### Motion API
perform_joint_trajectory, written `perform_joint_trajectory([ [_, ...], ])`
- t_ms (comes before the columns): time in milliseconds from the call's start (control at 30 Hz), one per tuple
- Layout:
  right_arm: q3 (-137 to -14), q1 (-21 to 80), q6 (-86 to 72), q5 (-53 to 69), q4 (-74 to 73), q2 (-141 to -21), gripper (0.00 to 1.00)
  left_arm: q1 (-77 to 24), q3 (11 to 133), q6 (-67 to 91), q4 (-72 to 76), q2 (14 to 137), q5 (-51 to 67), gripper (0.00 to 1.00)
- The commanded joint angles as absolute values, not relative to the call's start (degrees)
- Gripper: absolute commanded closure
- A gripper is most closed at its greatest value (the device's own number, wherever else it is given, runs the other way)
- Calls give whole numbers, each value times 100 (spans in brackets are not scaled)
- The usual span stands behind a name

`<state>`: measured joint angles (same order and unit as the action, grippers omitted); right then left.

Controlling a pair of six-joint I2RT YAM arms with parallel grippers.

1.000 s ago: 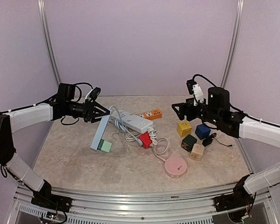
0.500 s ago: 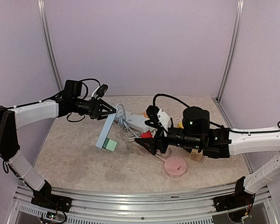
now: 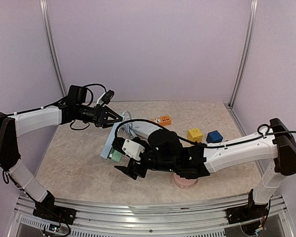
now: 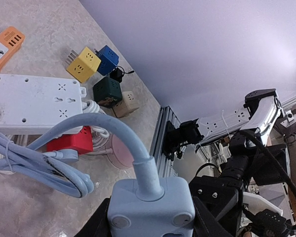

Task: Pull the plug off the socket

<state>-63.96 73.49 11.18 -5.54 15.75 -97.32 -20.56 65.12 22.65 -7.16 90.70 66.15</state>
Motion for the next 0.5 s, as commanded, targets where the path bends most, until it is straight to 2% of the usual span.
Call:
perform_joint_trajectory([
  [0, -6608, 7404, 1287, -946, 1533, -10037, 18, -2093, 6539, 2110, -576, 8798, 6882, 77],
  [267, -6803, 7468, 1402, -1320, 1482, -10374, 17, -2084, 6548, 2114, -580, 8829, 6880, 77],
  [467, -6973, 7487, 1421, -1505, 1428, -10573, 23, -2083, 6548, 2109, -580, 8833, 6877, 77],
])
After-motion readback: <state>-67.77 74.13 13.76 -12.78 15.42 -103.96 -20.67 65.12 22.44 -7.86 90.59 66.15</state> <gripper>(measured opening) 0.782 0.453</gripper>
